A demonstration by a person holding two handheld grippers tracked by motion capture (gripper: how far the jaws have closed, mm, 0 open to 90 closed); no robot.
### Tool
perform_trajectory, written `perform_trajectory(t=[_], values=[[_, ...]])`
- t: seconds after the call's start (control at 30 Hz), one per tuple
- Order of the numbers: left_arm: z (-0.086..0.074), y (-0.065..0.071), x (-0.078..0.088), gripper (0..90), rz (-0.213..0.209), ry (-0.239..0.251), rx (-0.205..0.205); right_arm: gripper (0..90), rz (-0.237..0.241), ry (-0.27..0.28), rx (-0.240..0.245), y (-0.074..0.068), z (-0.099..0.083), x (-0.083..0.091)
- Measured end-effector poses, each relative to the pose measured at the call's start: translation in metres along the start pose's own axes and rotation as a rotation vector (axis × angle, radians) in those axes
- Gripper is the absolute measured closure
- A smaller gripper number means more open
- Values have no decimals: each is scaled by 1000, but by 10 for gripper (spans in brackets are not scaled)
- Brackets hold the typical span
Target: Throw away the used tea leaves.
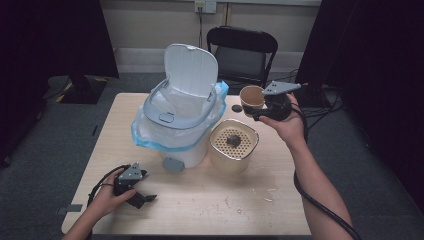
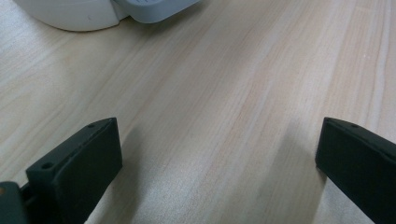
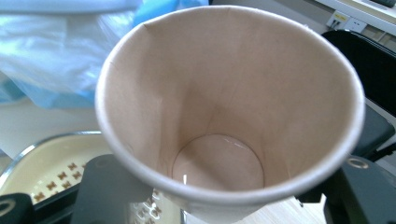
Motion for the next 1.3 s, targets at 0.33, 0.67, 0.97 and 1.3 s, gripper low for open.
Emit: perform_trajectory(t=[0.33, 0.67, 0.97, 1.3], values=[[0, 0, 0, 0, 0, 0, 0, 382, 23, 4, -6, -4, 14, 1], [0, 0, 0, 0, 0, 0, 1, 382, 49, 30, -22, -8, 35, 5], [0, 0, 1, 0, -8, -6, -1, 381, 72, 35, -13, -16, 49, 2], [0, 0, 1, 0, -6, -4, -3, 381, 83, 44, -7, -21, 63, 4]])
Point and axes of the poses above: each handheld gripper's, and its own axes: x roughly backward along the jaws, z roughly out of its top, y roughly to its right, the point moved 10 cm from there along -x, roughly forward along the jaws, and after that the axes turned 5 degrees about x, right-handed, at the moved point
